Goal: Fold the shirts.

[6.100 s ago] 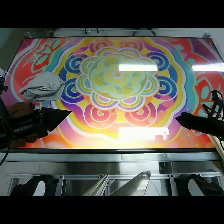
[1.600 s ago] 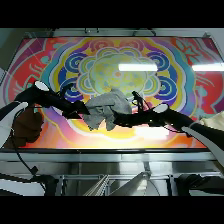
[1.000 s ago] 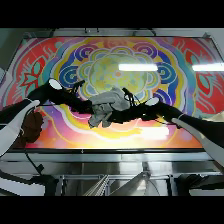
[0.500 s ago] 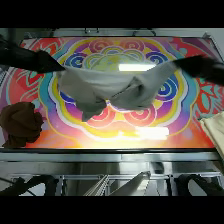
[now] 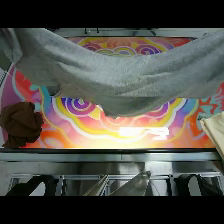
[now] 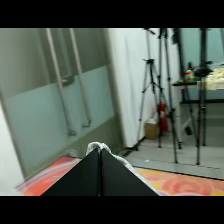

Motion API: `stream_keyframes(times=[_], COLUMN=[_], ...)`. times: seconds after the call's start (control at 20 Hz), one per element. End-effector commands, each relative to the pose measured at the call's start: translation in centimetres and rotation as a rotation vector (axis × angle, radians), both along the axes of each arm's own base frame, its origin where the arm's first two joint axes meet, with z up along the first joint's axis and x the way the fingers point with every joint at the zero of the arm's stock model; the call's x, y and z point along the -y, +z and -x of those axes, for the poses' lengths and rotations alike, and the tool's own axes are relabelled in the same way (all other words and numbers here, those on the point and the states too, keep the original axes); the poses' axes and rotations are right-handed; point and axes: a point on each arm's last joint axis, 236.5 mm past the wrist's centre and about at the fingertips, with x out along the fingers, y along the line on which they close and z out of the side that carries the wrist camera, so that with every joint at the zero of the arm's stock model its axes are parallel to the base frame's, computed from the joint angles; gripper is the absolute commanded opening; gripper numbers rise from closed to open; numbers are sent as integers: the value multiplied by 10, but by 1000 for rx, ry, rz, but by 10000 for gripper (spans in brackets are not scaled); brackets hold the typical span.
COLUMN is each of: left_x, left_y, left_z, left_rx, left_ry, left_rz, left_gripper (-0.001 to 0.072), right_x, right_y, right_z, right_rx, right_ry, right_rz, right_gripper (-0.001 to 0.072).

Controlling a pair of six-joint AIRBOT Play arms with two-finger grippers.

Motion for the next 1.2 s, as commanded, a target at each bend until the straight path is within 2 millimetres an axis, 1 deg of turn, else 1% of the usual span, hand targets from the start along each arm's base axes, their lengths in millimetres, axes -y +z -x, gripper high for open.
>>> stream_keyframes(times=[0.0, 0.05, 0.1, 0.2, 0.3, 0.35, 0.4, 0.45, 0.5, 0.55, 0.6, 0.65, 0.7, 0.75, 0.8, 0.9, 0.95, 1.0, 1.05, 1.1, 1.15], left_x=[-1, -1, -4, -20, -41, -55, -66, -75, -85, -93, -101, -107, -110, -109, -102, -79, -74, -67, -62, -55, -46], left_y=[-4, -10, -10, -5, -9, -14, -17, -17, -11, -2, 10, 18, 20, 17, 11, 0, -4, -7, -15, -30, -48], left_z=[16, 13, 9, 0, 2, 8, 18, 29, 39, 48, 55, 59, 62, 62, 61, 58, 55, 46, 35, 19, 2], left_rx=[-11, -34, -31, -11, -53, -81, -104, -108, -86, -40, 16, 49, 58, 46, 19, -34, -47, -60, -88, -140, -198], left_ry=[-10, -15, -3, 56, 133, 171, 204, 242, 289, 334, 386, 425, 442, 438, 397, 275, 241, 202, 159, 103, 42], left_rz=[-45, -52, -50, -40, -23, -30, -44, -57, -74, -95, -114, -121, -129, -129, -118, -94, -93, -82, -72, -71, -67], left_gripper=[17, 16, 16, 16, 16, 16, 17, 17, 17, 17, 18, 18, 18, 19, 18, 18, 18, 18, 17, 18, 18], right_x=[-1, -4, -2, 11, 25, 31, 34, 35, 34, 33, 37, 42, 45, 44, 40, 33, 32, 34, 39, 46, 53], right_y=[-19, -24, -24, -21, -28, -35, -42, -44, -42, -37, -33, -30, -31, -34, -37, -44, -47, -51, -59, -74, -97], right_z=[-4, -4, -5, -10, -18, -21, -23, -22, -19, -15, -13, -11, -12, -12, -11, -9, -10, -13, -21, -34, -50], right_rx=[-58, -70, -68, -56, -110, -149, -181, -192, -185, -168, -157, -155, -164, -173, -186, -216, -232, -253, -281, -331, -409], right_ry=[-3, 15, 3, -72, -130, -151, -167, -179, -181, -191, -217, -246, -262, -258, -238, -206, -198, -200, -197, -189, -172], right_rz=[58, 69, 72, 76, 46, 34, 35, 38, 44, 39, 21, 5, 0, 6, 12, 14, 8, -4, -22, -53, -103], right_gripper=[15, 15, 14, 14, 14, 14, 15, 14, 15, 14, 14, 14, 15, 14, 15, 15, 14, 15, 15, 15, 15])
